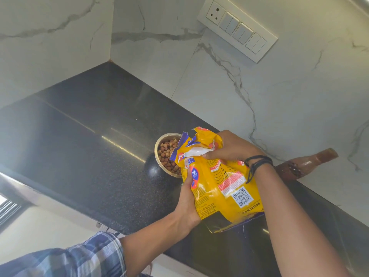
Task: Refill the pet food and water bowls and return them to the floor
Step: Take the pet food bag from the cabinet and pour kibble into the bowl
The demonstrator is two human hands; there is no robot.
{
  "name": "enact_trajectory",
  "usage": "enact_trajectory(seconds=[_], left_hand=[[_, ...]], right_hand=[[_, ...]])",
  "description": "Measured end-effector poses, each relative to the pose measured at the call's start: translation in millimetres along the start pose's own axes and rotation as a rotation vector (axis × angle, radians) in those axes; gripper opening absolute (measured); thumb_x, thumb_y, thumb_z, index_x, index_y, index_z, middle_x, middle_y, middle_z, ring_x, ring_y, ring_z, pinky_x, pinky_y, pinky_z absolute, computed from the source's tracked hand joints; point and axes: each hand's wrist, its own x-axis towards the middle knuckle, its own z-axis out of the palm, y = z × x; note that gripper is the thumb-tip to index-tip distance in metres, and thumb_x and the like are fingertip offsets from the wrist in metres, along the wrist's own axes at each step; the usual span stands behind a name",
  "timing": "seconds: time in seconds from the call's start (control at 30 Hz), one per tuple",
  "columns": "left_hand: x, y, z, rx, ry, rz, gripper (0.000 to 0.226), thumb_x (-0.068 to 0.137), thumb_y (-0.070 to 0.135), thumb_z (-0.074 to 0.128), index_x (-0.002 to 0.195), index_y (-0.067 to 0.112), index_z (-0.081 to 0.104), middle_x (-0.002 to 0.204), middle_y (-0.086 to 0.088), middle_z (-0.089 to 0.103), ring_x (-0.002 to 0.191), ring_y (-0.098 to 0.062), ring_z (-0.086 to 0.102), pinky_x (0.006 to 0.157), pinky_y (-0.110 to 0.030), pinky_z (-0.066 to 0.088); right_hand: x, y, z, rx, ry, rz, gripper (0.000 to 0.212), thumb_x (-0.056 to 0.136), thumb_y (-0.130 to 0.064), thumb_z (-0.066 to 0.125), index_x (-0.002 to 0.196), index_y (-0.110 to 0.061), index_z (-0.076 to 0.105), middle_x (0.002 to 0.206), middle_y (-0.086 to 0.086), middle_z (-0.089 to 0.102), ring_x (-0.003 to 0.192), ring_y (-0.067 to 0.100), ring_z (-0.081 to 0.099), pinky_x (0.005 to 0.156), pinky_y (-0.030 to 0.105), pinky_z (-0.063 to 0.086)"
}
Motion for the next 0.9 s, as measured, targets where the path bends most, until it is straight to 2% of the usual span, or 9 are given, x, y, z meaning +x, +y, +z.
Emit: enact_trajectory(seconds=[0.07, 0.17, 0.3, 0.4, 0.5, 0.63, 0.8, 0.9], left_hand=[[2, 2, 0, 0.006, 0.021, 0.019, 0.058, 0.094, 0.055, 0.048, 0.094, 0.007, 0.081, 0.102, -0.021, 0.075, 0.081, -0.038, 0.075, 0.068, -0.054, 0.061], [2, 2, 1, 0.012, 0.026, 0.037, 0.064, 0.093, 0.062, 0.043, 0.093, 0.011, 0.082, 0.104, -0.018, 0.075, 0.086, -0.036, 0.075, 0.085, -0.054, 0.054], [4, 2, 0, 0.023, 0.015, 0.051, 0.063, 0.095, 0.061, 0.043, 0.091, 0.012, 0.082, 0.105, -0.017, 0.075, 0.088, -0.035, 0.074, 0.092, -0.054, 0.048], [6, 4, -2, 0.023, 0.019, 0.057, 0.059, 0.096, 0.060, 0.045, 0.101, 0.011, 0.079, 0.109, -0.018, 0.074, 0.091, -0.036, 0.074, 0.091, -0.055, 0.050], [6, 5, -2, 0.028, 0.024, 0.040, 0.057, 0.096, 0.058, 0.047, 0.115, 0.010, 0.071, 0.115, -0.020, 0.072, 0.094, -0.038, 0.073, 0.087, -0.055, 0.055], [5, 4, -3, 0.026, 0.040, 0.031, 0.058, 0.095, 0.057, 0.047, 0.101, 0.008, 0.078, 0.110, -0.020, 0.073, 0.090, -0.037, 0.074, 0.081, -0.053, 0.058], [3, 5, -1, 0.054, 0.051, 0.027, 0.056, 0.095, 0.057, 0.049, 0.118, 0.010, 0.069, 0.113, -0.020, 0.073, 0.091, -0.037, 0.074, 0.077, -0.054, 0.060], [0, 4, -1, 0.071, 0.048, 0.022, 0.053, 0.096, 0.054, 0.047, 0.112, 0.009, 0.068, 0.102, -0.020, 0.075, 0.082, -0.036, 0.075, 0.065, -0.052, 0.062]], right_hand=[[-1, -2, -1, 0.005, 0.000, -0.002, 0.027, 0.080, -0.033, 0.082, 0.102, -0.028, 0.067, 0.096, -0.002, 0.070, 0.089, 0.019, 0.069, 0.082, 0.033, 0.055], [-1, -7, 0, -0.008, -0.038, 0.019, 0.033, 0.079, -0.038, 0.082, 0.107, -0.025, 0.070, 0.100, 0.000, 0.074, 0.092, 0.019, 0.071, 0.082, 0.034, 0.056], [4, -11, 4, -0.080, -0.052, 0.031, 0.043, 0.076, -0.042, 0.083, 0.112, -0.021, 0.072, 0.106, 0.003, 0.076, 0.092, 0.019, 0.071, 0.087, 0.038, 0.057], [5, -10, 3, -0.106, -0.013, 0.020, 0.040, 0.077, -0.032, 0.084, 0.112, -0.017, 0.071, 0.110, 0.007, 0.074, 0.096, 0.024, 0.070, 0.089, 0.039, 0.057], [4, -10, 2, -0.113, 0.023, -0.004, 0.027, 0.079, -0.024, 0.084, 0.101, -0.021, 0.069, 0.102, 0.004, 0.072, 0.091, 0.022, 0.069, 0.081, 0.032, 0.053], [3, -7, 3, -0.107, 0.030, -0.030, 0.021, 0.081, -0.021, 0.082, 0.085, -0.029, 0.063, 0.089, -0.003, 0.067, 0.072, 0.006, 0.061, 0.062, 0.021, 0.045], [-1, 3, 2, -0.026, 0.055, -0.020, 0.023, 0.082, -0.025, 0.080, 0.098, -0.029, 0.064, 0.091, -0.006, 0.066, 0.078, 0.009, 0.063, 0.068, 0.024, 0.048], [-6, 11, 3, 0.034, 0.076, -0.033, 0.025, 0.081, -0.023, 0.081, 0.100, -0.029, 0.065, 0.094, -0.003, 0.068, 0.085, 0.016, 0.067, 0.076, 0.029, 0.050]])
